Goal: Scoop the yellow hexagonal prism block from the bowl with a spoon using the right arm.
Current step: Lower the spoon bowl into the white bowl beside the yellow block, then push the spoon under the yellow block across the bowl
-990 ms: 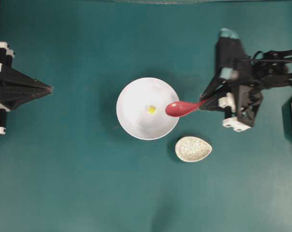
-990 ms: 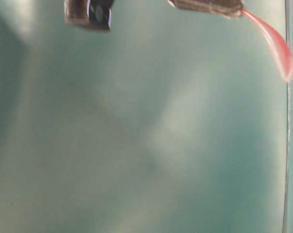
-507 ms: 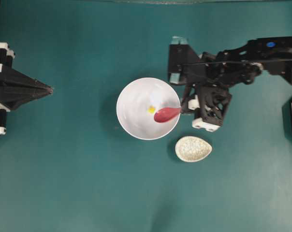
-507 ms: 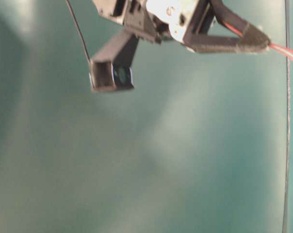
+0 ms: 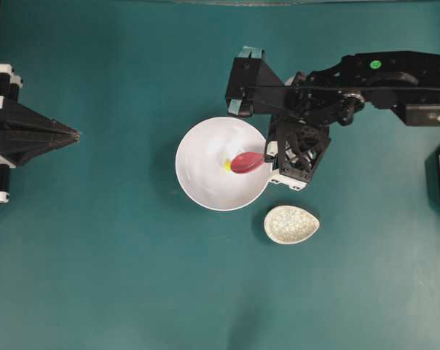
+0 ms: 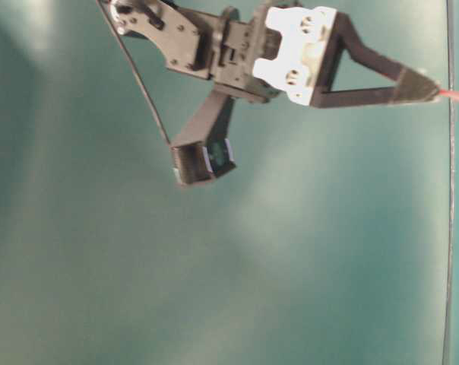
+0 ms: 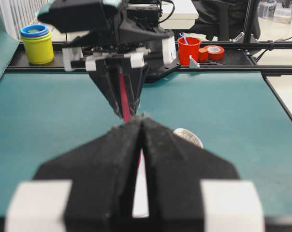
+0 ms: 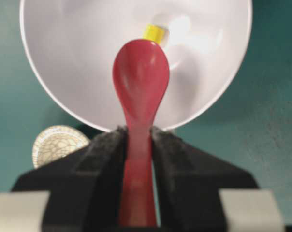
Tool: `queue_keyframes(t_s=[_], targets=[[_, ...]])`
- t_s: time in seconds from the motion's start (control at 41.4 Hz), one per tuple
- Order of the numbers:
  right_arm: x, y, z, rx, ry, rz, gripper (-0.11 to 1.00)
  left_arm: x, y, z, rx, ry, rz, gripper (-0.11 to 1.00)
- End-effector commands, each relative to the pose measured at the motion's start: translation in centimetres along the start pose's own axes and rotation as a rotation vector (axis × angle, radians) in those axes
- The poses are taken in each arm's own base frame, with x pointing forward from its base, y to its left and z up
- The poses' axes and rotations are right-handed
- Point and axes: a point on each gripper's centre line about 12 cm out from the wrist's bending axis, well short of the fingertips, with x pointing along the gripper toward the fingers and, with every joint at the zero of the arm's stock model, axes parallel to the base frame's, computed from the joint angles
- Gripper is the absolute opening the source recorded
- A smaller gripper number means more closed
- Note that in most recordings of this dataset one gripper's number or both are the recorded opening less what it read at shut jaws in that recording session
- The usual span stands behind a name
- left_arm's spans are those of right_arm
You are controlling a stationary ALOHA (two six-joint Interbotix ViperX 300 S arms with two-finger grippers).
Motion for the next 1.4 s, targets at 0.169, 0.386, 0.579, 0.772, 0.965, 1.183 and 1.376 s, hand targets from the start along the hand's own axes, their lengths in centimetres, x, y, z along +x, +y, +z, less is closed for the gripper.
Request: queue_keyframes(t_s=[0.169, 0.386, 0.579, 0.772, 0.965, 1.183, 1.376], targets=[[0.3, 0.0, 0.4, -0.001, -0.002, -0.001, 0.23, 0.2, 0.0, 0.2, 0.001, -0.002, -0.001, 0.0], [0.9, -0.1, 0.5, -0.003, 0.001, -0.003, 0.23, 0.2, 0.0, 0.1, 0.001, 0.0, -0.001, 0.0], [1.8, 0.1, 0.8, -0.011, -0.014, -0.004, 0.23, 0.2, 0.0, 0.1, 0.001, 0.0, -0.002, 0.0], [2.4, -0.1, 1.2, -0.011, -0.042, -0.007, 0.23, 0.2, 0.0, 0.1, 0.001, 0.0, -0.001, 0.0], [2.4, 0.0, 1.8, -0.016, -0.093, -0.006, 0.23, 0.2, 0.0, 0.0, 0.001, 0.002, -0.002, 0.0], [2.4, 0.2, 2.3, -0.02, -0.138, -0.005, 0.23, 0.2, 0.0, 0.0, 0.0, 0.002, 0.0, 0.0], [2.3, 0.2, 2.7, -0.022, -0.171, -0.004, 0.23, 0.2, 0.0, 0.0, 0.001, 0.003, -0.001, 0.0]])
